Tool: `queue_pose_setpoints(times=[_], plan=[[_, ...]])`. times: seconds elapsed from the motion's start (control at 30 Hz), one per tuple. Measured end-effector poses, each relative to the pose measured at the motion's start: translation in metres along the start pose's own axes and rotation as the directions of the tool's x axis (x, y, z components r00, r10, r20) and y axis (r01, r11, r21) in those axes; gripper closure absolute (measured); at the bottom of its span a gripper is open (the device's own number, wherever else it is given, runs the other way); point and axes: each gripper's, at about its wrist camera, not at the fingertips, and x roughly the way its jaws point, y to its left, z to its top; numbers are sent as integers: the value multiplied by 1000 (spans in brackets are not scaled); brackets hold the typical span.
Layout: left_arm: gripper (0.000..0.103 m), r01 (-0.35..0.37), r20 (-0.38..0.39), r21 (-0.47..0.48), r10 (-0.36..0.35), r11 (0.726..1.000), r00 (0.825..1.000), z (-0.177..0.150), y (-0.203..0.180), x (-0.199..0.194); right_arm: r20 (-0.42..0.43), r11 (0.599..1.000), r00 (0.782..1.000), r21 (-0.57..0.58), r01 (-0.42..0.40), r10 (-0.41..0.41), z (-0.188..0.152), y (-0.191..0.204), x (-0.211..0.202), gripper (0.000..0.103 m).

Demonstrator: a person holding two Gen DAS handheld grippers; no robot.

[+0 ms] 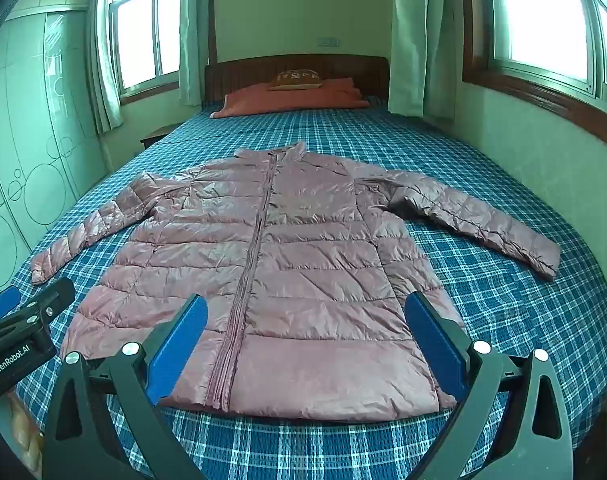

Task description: Fold large clothes

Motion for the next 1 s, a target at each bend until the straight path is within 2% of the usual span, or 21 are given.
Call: queue_pose_setpoints(times=[1.0], plan=[[2,0,-3,-2,0,1000,1000,-3,-3,1,-4,1000,1000,1,-1,1,0,2,0,5]])
